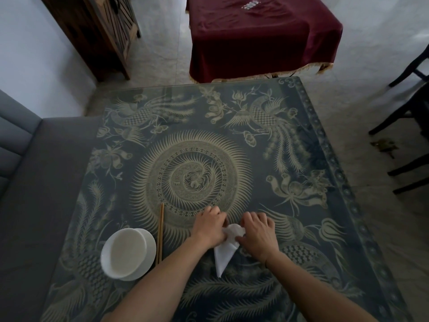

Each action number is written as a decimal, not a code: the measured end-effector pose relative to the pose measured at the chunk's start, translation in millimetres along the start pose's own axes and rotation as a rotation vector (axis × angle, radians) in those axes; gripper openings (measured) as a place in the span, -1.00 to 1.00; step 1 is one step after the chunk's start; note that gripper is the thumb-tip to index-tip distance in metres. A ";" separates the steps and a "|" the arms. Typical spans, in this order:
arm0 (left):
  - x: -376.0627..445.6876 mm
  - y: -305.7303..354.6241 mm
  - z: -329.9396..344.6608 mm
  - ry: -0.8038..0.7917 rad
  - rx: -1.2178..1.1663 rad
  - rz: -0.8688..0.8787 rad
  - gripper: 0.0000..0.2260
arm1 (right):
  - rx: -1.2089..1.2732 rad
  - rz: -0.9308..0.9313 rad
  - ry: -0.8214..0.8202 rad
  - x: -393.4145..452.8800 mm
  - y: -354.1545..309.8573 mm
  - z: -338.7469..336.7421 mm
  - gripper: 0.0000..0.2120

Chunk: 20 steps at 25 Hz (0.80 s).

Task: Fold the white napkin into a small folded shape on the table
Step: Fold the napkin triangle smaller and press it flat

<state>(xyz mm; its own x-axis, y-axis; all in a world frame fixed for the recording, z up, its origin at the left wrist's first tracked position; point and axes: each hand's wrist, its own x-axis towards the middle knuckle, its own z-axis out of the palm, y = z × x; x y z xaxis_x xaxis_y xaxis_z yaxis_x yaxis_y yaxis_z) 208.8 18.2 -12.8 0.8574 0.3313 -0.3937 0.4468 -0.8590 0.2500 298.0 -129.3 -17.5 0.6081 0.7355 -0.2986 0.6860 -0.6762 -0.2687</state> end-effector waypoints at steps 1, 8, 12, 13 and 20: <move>-0.4 -0.1 0.7 -0.018 -0.007 -0.014 -0.81 | 0.015 -0.014 -0.014 0.8 -0.3 -1.1 -0.60; -8.8 -0.8 4.4 -0.076 -0.230 -0.093 -0.79 | 0.039 -0.056 -0.051 6.8 0.4 -7.0 -0.80; -18.9 -9.6 3.6 -0.050 -0.311 -0.099 -0.88 | 0.043 -0.111 0.006 11.6 -1.4 -9.8 -0.86; -21.2 -11.5 3.2 -0.041 -0.308 -0.094 -0.91 | 0.062 -0.107 0.013 13.1 -2.7 -11.1 -0.85; -36.4 -16.8 3.1 0.064 -0.341 -0.107 -0.91 | 0.490 0.083 -0.049 4.7 -2.8 -6.8 -0.61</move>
<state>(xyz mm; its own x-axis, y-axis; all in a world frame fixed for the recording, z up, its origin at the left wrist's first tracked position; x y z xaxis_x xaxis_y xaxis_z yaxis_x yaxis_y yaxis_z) 169.3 19.4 -5.4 0.8103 0.4455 -0.3807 0.5856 -0.6416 0.4954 301.7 -123.6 -11.9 0.6252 0.6835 -0.3768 0.3602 -0.6810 -0.6376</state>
